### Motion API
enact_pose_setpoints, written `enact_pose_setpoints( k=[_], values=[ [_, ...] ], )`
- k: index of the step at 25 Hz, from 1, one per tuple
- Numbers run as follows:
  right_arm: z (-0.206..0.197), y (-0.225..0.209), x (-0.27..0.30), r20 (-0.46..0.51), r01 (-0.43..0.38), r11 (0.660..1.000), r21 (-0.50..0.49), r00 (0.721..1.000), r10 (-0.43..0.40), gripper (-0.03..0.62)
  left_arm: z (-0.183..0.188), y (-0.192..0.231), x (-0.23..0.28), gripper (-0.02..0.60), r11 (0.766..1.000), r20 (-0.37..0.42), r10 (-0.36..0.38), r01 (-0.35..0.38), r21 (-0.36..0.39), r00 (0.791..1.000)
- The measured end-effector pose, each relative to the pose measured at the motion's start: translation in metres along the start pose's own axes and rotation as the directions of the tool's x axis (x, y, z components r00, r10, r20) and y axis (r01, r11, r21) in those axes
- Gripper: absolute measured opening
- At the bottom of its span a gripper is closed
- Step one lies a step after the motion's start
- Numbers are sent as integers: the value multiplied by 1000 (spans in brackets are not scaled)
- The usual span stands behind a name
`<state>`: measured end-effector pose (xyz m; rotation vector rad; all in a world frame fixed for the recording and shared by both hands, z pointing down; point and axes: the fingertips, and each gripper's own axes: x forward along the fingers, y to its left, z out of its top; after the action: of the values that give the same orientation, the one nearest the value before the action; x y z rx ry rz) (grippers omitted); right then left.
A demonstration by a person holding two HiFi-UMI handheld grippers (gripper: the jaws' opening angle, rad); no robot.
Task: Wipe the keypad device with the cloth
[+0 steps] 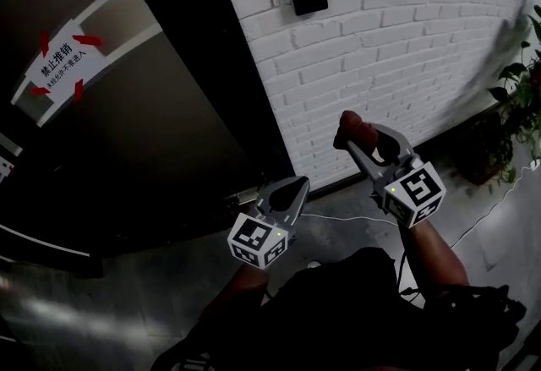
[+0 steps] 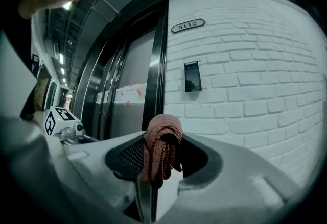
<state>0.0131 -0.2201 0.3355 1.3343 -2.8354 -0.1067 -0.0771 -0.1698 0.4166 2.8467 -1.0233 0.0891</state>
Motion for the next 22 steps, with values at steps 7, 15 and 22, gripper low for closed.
enact_pose_setpoints(
  k=[7,15,22],
  values=[
    [82,-32,51,61,56,966,-253,997,-42,146,2,23,-7,15,1000,25,26,-26,-10,999],
    [184,-83,108,165,148,901,-408,983,-87,146,7,30,2,15,995,62,99,-99,-16,993],
    [247,-105,149,235,210,859,-466,966,-109,146,4,21,16,15,992,46,126,-125,-29,991]
  ],
)
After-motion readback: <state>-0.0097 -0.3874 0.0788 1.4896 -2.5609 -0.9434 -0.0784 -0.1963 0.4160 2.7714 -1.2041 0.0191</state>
